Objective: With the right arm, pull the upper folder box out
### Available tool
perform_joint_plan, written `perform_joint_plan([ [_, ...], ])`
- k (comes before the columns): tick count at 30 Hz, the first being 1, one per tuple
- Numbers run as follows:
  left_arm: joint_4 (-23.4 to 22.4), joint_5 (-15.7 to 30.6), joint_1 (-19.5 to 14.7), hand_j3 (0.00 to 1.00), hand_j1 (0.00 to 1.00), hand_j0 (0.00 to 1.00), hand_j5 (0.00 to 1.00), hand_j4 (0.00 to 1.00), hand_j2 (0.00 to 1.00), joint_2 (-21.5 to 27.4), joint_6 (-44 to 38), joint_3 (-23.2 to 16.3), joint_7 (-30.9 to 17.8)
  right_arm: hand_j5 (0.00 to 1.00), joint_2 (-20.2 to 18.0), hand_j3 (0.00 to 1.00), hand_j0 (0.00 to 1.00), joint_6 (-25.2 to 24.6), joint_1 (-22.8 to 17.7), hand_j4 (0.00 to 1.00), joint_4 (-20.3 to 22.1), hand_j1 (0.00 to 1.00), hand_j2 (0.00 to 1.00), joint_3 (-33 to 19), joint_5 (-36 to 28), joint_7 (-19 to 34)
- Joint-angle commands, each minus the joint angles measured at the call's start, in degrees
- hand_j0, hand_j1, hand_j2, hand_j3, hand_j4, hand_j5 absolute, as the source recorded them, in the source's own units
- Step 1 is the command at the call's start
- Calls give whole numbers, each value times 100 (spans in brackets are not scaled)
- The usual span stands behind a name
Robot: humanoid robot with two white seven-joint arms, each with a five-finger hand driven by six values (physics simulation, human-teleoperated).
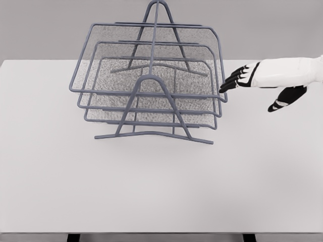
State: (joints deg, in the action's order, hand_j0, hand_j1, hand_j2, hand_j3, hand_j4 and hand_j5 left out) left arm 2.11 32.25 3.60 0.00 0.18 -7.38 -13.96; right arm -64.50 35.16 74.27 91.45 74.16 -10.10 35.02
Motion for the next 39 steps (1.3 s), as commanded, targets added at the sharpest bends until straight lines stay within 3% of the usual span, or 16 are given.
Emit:
perform_joint_plan([
  [1, 0, 0, 9, 100, 100, 100, 100, 100, 100, 0, 0, 0, -1, 100, 34, 100, 100, -16, 0, 100, -30, 100, 100, 2, 17, -2],
  [4, 0, 0, 9, 100, 100, 100, 100, 100, 100, 0, 0, 0, -1, 100, 781, 100, 100, -16, 290, 100, -1138, 100, 100, 11, 474, -2],
  [5, 0, 0, 9, 100, 100, 100, 100, 100, 100, 0, 0, 0, -1, 100, 790, 100, 100, -16, 334, 100, -1270, 100, 100, -6, 553, -2],
  [7, 0, 0, 9, 100, 100, 100, 100, 100, 100, 0, 0, 0, -1, 100, 1264, 100, 100, -16, 554, 100, -1481, 100, 100, 55, 650, -2],
  [12, 0, 0, 9, 100, 100, 100, 100, 100, 100, 0, 0, 0, -1, 100, 1739, 100, 100, -16, 536, 100, -1560, 100, 100, 82, 1010, -2],
  [31, 0, 0, 9, 100, 100, 100, 100, 100, 100, 0, 0, 0, -1, 100, 1423, 100, 100, -16, 18, 100, -1375, 100, 100, 231, 1072, -2],
  [39, 0, 0, 9, 100, 100, 100, 100, 100, 100, 0, 0, 0, -1, 100, 772, 100, 100, -16, -53, 100, -1322, 100, 100, 222, 1072, -2],
])
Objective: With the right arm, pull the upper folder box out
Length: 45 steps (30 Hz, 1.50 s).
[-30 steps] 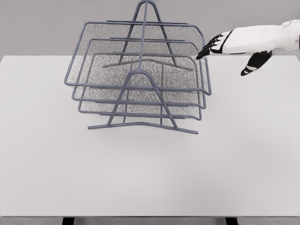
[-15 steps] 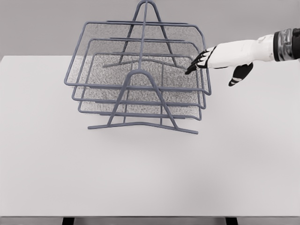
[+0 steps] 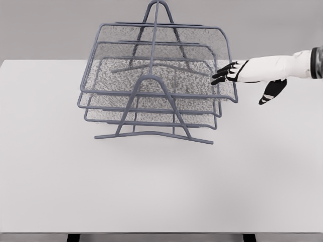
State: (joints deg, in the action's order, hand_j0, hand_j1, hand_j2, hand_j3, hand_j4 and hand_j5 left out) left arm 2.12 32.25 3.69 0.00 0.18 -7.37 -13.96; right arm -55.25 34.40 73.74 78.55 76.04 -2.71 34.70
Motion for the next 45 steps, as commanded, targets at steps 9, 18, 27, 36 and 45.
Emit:
perform_joint_plan([
  [9, -1, 0, 0, 100, 100, 100, 100, 100, 100, 0, 0, -1, -2, 100, -548, 100, 100, 60, -79, 100, -42, 100, 100, 43, 324, 30],
  [18, -1, 0, 0, 100, 100, 100, 100, 100, 100, 0, 0, -1, -2, 100, -908, 100, 100, 60, -167, 100, -112, 100, 100, -10, 315, 30],
  [27, -1, 0, 0, 100, 100, 100, 100, 100, 100, 0, 0, -1, -2, 100, -1260, 100, 100, 60, -211, 100, -393, 100, 100, -27, 298, 30],
  [36, -1, 0, 0, 100, 100, 100, 100, 100, 100, 0, 0, -1, -2, 100, -1409, 100, 100, 60, -272, 100, -367, 100, 100, -300, -18, 30],
  [45, -1, 0, 0, 100, 100, 100, 100, 100, 100, 0, 0, -1, -2, 100, -1752, 100, 100, 60, -211, 100, -42, 100, 100, -669, -836, 30],
])
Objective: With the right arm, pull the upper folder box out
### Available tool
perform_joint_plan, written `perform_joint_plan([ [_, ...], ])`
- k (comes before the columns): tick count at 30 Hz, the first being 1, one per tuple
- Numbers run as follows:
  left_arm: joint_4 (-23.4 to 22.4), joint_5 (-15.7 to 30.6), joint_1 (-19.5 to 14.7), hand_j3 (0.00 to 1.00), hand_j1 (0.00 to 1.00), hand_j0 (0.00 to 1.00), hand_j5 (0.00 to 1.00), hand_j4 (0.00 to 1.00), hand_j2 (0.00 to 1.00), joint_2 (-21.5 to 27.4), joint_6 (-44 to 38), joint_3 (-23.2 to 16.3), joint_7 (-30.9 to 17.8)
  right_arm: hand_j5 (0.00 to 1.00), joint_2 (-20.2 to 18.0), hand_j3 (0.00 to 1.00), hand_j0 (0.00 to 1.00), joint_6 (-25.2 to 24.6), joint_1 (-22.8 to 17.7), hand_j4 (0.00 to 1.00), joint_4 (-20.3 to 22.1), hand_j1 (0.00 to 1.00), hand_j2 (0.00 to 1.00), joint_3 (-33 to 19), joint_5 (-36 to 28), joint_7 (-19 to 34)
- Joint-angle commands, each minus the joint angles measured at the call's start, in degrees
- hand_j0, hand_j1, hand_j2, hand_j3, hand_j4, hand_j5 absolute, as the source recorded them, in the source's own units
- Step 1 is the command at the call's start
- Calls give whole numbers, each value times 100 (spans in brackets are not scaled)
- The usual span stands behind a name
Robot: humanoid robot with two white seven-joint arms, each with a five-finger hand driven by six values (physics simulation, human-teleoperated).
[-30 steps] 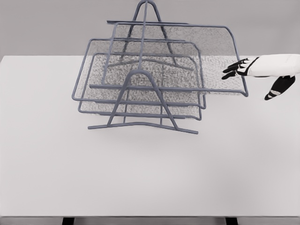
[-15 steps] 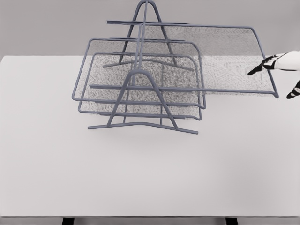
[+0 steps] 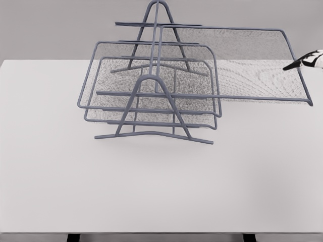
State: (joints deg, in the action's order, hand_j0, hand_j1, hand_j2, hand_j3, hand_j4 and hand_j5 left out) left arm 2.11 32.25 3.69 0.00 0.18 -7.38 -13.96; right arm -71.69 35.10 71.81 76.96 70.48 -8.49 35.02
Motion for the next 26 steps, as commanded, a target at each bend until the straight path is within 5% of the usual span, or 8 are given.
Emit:
perform_joint_plan([
  [1, 0, 1, 0, 100, 100, 100, 100, 100, 100, 0, 0, 0, -1, 100, -284, 100, 100, -10, 35, 100, 600, 100, 100, -368, -434, -2],
  [4, 0, 1, 0, 100, 100, 100, 100, 100, 100, 0, 0, 0, -1, 100, -557, 100, 100, -10, 554, 100, 1664, 100, 100, -473, -776, -2],
  [6, 0, 1, 0, 100, 100, 100, 100, 100, 100, 0, 0, 0, -1, 100, -654, 100, 100, -10, 545, 100, 1928, 100, 100, -552, -935, -2],
  [10, 0, 1, 0, 100, 100, 100, 100, 100, 100, 0, 0, 0, -1, 100, 199, 100, 100, -10, 466, 100, 1972, 100, 100, -465, -988, -2],
  [26, 79, 9, -290, 100, 100, 100, 100, 100, 100, 0, 26, 35, -1, 100, 357, 100, 100, -10, 26, 100, 1998, 100, 100, -315, -970, -2],
])
